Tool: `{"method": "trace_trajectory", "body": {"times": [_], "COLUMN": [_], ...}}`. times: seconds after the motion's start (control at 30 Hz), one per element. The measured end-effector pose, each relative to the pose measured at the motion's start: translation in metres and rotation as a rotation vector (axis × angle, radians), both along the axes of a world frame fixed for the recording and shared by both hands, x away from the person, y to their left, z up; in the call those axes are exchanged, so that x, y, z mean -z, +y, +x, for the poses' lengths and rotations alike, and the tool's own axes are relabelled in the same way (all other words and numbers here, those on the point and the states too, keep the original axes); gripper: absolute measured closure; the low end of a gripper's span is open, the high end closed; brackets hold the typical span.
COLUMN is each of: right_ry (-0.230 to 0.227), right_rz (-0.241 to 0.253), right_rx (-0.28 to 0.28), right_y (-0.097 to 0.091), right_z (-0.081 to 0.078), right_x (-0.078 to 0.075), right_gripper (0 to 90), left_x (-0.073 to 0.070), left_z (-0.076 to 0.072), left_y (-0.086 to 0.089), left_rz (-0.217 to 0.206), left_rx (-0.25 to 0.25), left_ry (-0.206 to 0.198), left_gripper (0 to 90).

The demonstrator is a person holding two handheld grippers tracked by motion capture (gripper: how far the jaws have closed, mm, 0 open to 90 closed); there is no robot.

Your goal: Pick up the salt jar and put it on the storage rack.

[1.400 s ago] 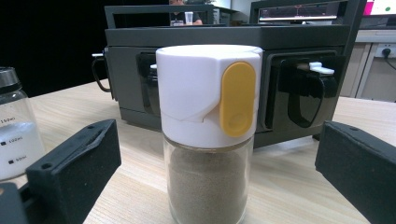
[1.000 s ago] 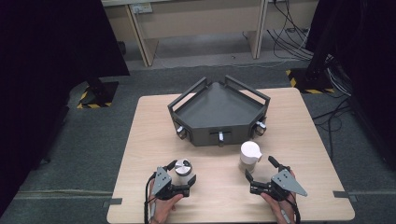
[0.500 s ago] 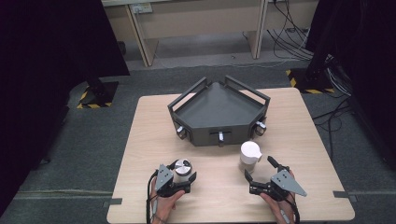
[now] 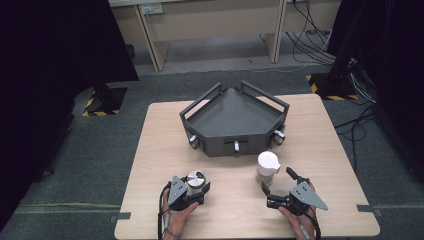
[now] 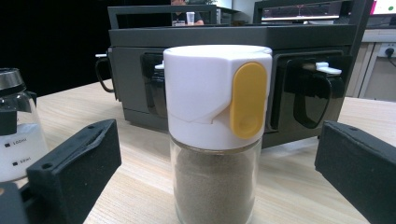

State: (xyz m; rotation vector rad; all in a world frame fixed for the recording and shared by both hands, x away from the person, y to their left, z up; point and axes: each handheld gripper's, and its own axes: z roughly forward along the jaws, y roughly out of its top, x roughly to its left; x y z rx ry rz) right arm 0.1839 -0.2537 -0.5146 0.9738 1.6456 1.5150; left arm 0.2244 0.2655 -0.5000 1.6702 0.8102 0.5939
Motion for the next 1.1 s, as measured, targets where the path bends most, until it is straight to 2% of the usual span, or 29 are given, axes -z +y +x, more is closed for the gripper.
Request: {"method": "trace_trajectory", "body": {"times": [0.27,0.7,1.1], "right_ry": [-0.001,-0.003,-0.002], "right_rz": [0.003,0.005,0.005], "right_rx": [-0.001,-0.001,0.001], "right_y": [0.000,0.000,0.000], "right_z": [0.000,0.000,0.000], "right_x": [0.000,0.000,0.000], "right_gripper": [0.5,0.5,0.4], "left_x": [-0.001,-0.011,-0.020], "left_z": [-0.002,-0.001,0.001], "left_y": [-0.007,-0.002,-0.001], "left_rz": [0.019,-0.036,-0.044], "left_rx": [0.017,0.046,0.075], "left_ry": [-0.024,-0.013,-0.019], "left_gripper": [30.4,30.4,30.4]}}
